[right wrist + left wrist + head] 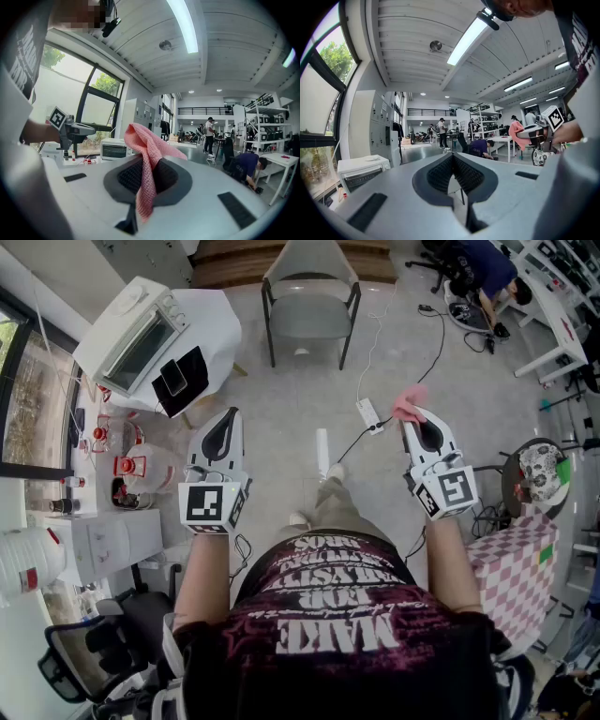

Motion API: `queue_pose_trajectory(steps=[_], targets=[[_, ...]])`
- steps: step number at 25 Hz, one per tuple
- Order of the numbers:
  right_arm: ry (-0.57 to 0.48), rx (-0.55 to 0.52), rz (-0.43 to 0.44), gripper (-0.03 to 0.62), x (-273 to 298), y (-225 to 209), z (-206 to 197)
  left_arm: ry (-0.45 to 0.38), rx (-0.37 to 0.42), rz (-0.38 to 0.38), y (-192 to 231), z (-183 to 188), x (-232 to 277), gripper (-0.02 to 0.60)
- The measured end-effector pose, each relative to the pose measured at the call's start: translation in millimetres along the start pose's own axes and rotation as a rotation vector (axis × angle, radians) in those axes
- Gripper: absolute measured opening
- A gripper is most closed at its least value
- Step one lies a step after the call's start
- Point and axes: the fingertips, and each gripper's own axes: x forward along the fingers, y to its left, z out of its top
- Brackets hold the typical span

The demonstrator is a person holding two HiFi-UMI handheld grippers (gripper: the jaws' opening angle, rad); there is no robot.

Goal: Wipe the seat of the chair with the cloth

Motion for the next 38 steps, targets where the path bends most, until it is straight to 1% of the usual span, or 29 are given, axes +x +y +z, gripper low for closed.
queue_pose_trajectory(steps=[8, 12, 16, 20, 27, 32, 35, 38], targets=[[0.023, 0.032, 0.006, 0.028, 50.5, -47.0, -22.3, 0.031, 0.005, -0.004, 8.1, -3.3, 75.4, 0.003], [0.025, 0.081, 0.001, 0.029, 74.0, -79.1, -32.3, 0.042, -0.013, -0.007, 10.4, -6.3, 115.0, 0.003], [0.018, 0.092, 0.003, 0.029, 97.6, -107.0, -31.2, 0.050, -0.018, -0.007, 14.9, -5.5, 149.8, 0.003], [0.015, 0.085, 0.029, 0.029, 119.3, -128.2, -27.5, 0.050, -0.009, 0.002, 16.0, 3.5, 177.8, 0.003], [-0.009, 0.082, 0.081, 0.029, 140.7, -172.9, -20.7, 0.041, 0.003, 0.048, 14.3, 20.9, 219.6, 0.003], [-0.016, 0.092, 0.121, 0.029, 155.1, -204.3, -26.4, 0.037, 0.005, 0.090, 9.9, 26.4, 237.8, 0.003], [-0.013, 0.101, 0.140, 0.029, 163.8, -213.3, -28.8, 0.054, 0.005, 0.105, 6.4, 24.1, 241.2, 0.003], [-0.017, 0.110, 0.164, 0.029, 168.2, -213.0, -30.5, 0.076, 0.011, 0.116, 5.6, 19.9, 241.1, 0.003]])
